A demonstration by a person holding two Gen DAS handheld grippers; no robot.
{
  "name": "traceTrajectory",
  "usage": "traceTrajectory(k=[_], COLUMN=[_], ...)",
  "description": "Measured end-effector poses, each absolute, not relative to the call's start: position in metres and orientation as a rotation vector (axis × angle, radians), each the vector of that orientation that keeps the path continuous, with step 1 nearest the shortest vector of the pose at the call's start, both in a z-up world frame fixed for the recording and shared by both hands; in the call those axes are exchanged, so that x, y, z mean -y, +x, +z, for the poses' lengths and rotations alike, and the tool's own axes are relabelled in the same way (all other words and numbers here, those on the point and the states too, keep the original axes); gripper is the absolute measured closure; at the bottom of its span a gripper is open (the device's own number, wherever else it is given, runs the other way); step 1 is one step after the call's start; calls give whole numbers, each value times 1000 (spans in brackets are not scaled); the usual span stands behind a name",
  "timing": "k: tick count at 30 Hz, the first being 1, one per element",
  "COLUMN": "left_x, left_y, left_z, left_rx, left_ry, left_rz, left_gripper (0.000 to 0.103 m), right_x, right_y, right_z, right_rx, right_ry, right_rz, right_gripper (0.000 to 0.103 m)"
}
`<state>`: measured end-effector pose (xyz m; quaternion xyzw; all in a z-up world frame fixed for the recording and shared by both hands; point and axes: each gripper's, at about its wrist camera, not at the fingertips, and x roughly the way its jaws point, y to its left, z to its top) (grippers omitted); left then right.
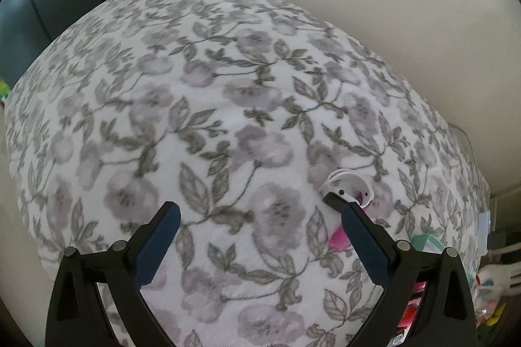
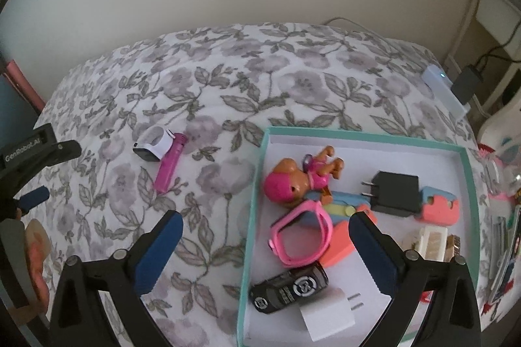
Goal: Organize rigid objects
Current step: 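Lift both tools away from the tray back toward the pile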
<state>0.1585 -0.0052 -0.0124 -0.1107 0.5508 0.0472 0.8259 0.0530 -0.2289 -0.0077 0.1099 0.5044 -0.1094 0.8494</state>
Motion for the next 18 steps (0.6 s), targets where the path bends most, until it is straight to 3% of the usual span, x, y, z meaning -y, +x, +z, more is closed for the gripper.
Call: traceTrajectory(k=[18], left_x=[38], left_y=[203], left_z=[-40], left_rx=[-1188], left_ry=[-144], left_rz=[35], left_gripper=[3], right_x=[209], right_y=[106], right_z=[-27], right_rx=[-1082], right_ry=[166], right_rz=[-179], right_gripper=[0])
